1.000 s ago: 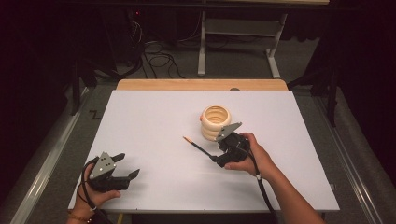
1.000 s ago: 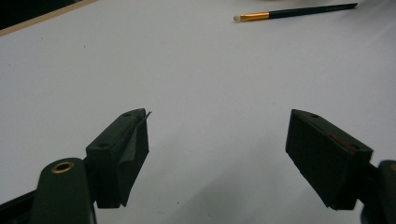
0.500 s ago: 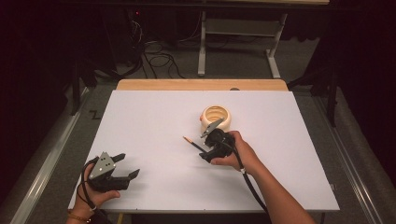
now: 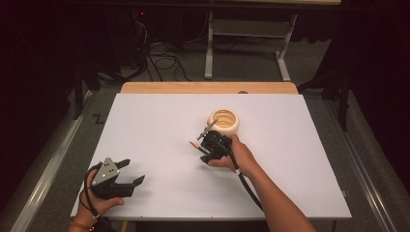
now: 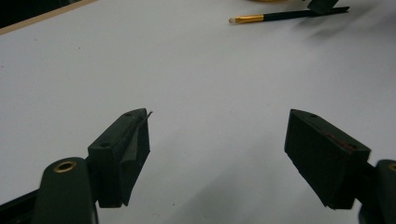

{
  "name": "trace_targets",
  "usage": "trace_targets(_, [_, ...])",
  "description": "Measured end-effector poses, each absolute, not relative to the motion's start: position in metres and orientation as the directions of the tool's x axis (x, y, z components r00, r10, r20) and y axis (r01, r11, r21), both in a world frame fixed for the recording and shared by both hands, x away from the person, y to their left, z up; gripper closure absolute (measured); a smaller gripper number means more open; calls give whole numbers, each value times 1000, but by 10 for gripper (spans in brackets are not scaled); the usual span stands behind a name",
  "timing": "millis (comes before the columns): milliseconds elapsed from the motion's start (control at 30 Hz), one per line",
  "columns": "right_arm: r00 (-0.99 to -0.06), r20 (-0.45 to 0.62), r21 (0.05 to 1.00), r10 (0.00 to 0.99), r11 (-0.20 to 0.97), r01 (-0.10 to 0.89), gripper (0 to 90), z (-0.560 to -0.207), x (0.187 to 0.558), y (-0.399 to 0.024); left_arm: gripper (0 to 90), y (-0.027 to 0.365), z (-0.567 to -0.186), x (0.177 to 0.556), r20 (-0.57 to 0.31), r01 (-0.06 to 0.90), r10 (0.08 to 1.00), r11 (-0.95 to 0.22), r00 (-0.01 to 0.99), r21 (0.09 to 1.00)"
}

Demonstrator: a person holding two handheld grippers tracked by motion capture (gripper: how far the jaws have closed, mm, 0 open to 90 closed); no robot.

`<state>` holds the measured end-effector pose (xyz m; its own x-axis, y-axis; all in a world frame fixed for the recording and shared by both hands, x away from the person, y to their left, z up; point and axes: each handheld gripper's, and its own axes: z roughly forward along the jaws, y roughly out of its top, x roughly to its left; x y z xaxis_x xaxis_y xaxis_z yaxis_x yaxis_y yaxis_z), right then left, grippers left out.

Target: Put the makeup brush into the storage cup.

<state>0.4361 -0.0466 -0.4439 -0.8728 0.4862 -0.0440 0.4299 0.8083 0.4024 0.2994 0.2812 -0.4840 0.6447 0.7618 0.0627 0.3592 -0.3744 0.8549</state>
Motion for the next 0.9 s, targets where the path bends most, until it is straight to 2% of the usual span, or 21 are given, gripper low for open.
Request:
trace_targets(133, [-869,-60,369,491,820,437,638,-447,440,-40,229,280,-484,300,64,356,757,-378,650,854])
trace_targets(900, [-862,-38,262,505,838,479,741,-454,469,-21,229,279,-485,301,54,361,751,-378,659,853])
